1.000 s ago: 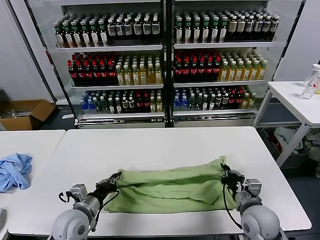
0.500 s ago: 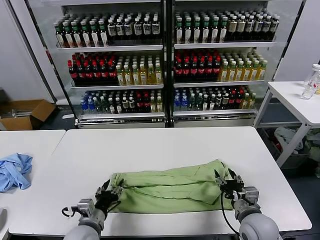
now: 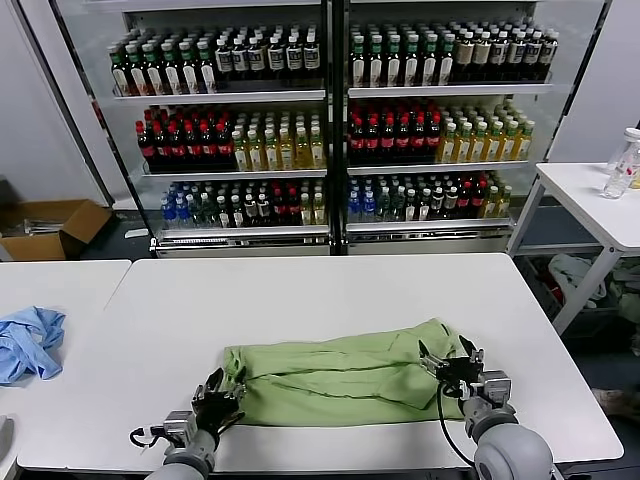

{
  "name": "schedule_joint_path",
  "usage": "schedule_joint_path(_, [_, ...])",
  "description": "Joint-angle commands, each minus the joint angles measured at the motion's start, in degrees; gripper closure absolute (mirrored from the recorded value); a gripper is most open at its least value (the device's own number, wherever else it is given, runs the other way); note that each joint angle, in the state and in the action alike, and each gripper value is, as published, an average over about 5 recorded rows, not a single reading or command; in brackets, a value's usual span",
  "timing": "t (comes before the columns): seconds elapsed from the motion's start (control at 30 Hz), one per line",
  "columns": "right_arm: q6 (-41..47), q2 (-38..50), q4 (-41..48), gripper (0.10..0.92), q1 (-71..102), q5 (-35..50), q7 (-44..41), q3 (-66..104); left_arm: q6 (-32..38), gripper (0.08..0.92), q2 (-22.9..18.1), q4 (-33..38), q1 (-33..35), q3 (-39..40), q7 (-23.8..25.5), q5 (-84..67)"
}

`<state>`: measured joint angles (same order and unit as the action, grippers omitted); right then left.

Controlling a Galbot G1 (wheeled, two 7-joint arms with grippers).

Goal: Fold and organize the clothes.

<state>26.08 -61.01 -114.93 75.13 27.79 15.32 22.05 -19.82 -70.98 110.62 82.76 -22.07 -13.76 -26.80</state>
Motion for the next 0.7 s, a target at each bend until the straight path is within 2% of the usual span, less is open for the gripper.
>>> schedule_joint_path(0.03, [0.11,0.75,1.11,0.202,-1.24,0.61,0.76,-0.30,3.55,0.545,3.72,-1.18,0.64,-9.66,7.19,-12.92])
schedule_joint_path(0.27, [0.47,2.07,1.14,0.203,-2.81,2.30,1.22,0.24,4.12,0.753,13.90,-1.25,1.58,-25.85,12.29,-22.54])
schedule_joint_path(0.47, [1.07,2.71,0.26,0.203,-3.68,3.39,1.11,-0.34,4.79,0.893,21.30,-3.71,0.97,-35.14,12.65,-28.55])
schedule_joint_path(0.57, [1.03,3.55,-0.35,0.203,-4.12,3.19,0.66,-1.60,4.56,0.902,21.27,-0.89,1.52,-36.32,11.98,-35.08])
schedule_joint_path(0.7, [1.10,4.33,-0.84,0.203,-4.95,3.19,0.34,-2.77,3.58,0.902,16.89,8.62,2.91,-33.06,10.84,-43.22])
